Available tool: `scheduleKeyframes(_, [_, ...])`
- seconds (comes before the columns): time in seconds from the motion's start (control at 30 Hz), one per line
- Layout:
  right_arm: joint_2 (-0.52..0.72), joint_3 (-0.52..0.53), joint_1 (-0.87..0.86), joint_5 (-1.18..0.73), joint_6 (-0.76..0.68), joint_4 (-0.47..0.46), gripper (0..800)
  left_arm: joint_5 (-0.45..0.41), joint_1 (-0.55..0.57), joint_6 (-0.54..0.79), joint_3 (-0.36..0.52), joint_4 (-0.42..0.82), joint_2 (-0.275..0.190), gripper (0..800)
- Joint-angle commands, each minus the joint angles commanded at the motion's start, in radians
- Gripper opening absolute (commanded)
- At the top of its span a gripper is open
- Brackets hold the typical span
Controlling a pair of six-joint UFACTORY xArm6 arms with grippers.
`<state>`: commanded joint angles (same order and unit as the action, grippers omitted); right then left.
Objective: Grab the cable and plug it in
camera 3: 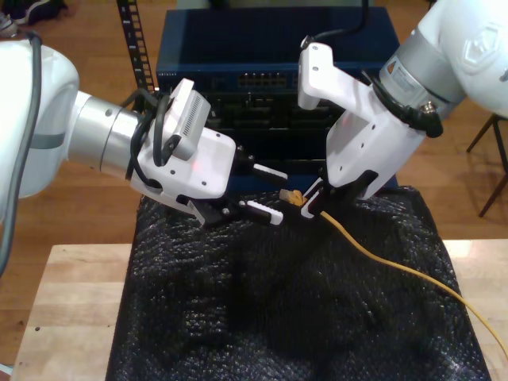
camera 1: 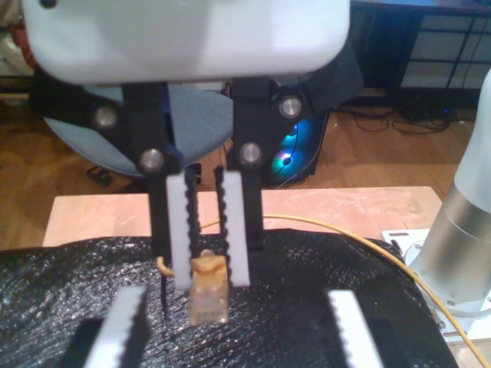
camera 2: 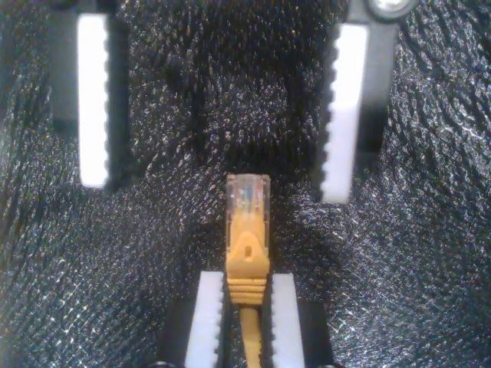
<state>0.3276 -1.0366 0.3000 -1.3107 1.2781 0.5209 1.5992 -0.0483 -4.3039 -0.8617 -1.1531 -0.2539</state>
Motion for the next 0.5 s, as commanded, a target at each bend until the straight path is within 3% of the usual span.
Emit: scheduleKeyframes(0.5, [-0.009, 0.0, 0.002, -0.002, 0.0, 0.0, 4, -0.003, 0.0, -0.005, 0.012, 0.0, -0.002, 289])
